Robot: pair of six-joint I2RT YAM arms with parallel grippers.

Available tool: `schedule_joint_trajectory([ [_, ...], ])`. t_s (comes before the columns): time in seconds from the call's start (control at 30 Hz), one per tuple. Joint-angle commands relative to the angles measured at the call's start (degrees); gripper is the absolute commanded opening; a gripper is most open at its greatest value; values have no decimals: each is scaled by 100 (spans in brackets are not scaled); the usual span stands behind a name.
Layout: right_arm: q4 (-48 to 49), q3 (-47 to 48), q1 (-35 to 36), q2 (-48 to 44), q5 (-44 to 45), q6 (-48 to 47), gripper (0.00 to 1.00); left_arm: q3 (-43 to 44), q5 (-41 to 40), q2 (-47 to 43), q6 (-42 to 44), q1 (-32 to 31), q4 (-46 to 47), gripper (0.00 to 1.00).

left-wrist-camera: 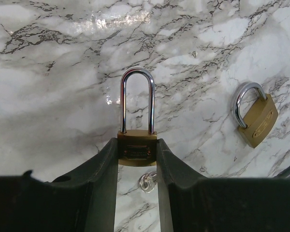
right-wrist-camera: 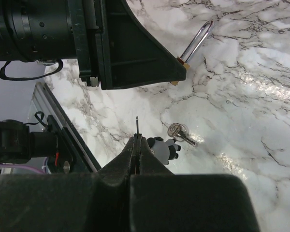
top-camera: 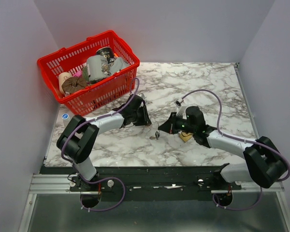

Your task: Unlock with the key

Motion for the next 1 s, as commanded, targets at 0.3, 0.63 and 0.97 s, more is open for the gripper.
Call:
schedule_joint_trajectory([
  [0.3, 780, 250, 263, 866, -303, 349, 1, -98, 191, -200, -109, -83, 174, 0],
  [0.63, 1018, 391, 272, 1438, -400, 534, 1, -115, 208, -253, -100, -118, 191, 0],
  [0.97, 1097, 496, 281, 1860, -365, 631, 1, -115, 208, -253, -109, -145, 209, 0],
])
